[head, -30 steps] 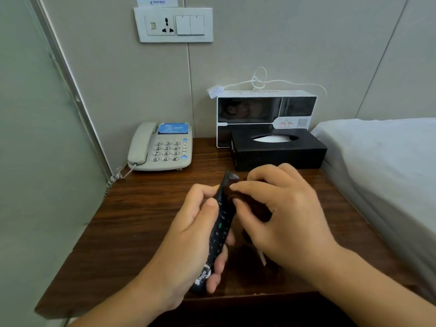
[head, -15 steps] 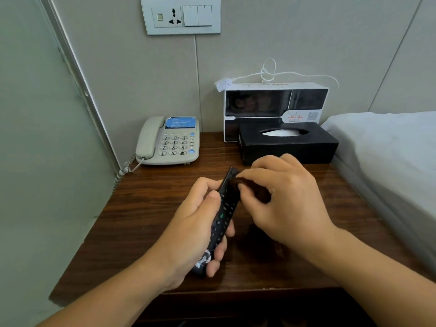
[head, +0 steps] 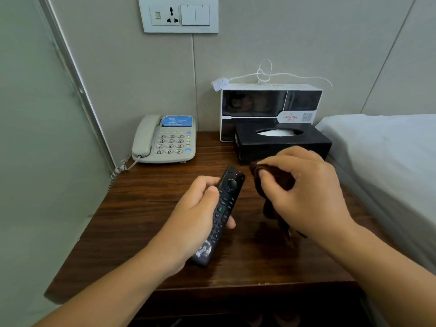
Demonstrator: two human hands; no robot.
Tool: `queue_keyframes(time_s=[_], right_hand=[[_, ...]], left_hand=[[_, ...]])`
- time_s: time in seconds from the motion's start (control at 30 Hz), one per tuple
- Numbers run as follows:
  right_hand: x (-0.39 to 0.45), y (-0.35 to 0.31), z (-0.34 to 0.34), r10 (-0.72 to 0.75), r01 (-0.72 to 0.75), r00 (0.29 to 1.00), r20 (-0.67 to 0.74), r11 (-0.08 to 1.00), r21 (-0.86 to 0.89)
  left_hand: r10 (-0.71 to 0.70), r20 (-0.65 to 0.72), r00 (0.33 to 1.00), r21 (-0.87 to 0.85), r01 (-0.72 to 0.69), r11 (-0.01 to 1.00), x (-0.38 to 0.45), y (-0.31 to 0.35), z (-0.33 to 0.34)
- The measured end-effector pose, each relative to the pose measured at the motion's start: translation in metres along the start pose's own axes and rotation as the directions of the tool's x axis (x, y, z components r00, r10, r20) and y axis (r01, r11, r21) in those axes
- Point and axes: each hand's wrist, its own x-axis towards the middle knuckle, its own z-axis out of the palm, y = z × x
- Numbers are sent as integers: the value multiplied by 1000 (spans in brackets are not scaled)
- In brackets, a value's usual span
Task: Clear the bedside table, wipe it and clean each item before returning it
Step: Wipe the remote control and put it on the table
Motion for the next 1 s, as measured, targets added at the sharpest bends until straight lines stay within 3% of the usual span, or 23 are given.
queue_keyframes(time_s=[0.07,0.13,0.23,0.33,0.4,0.5,0.73,0.83,1.0], right_hand=[[-6,-4,2,0,-2,996,91,1000,24],[-10,-9,7,-11,11,986,165,1000,1],[-12,-14,12,-34,41,971,238,999,-23],[-13,-14,14,-47,58,957,287,998,-30],[-10,-10,12,-47,53,945,324,999,-11],[-2,0,8,-61,52,908,414,998,32],[5,7,27,-136,102,877,461,990,98],[8,8,37,-138,119,884,447,990,70],[2,3,50,-86,102,827,556,995,3]], left_hand=[[63,-47,997,272,-48,961,8,-11,-5],[160,-46,986,525,-113,844,12,-22,-6],[259,-57,964,670,-156,725,14,-28,-4],[251,9,968,717,-181,673,12,-24,-19],[89,226,970,731,-230,642,8,-21,-41],[-81,454,887,704,-301,643,-1,-21,-74],[162,430,888,600,-415,684,5,-53,-80],[193,429,882,588,-435,682,5,-57,-78],[265,418,869,625,-487,610,7,-58,-66]])
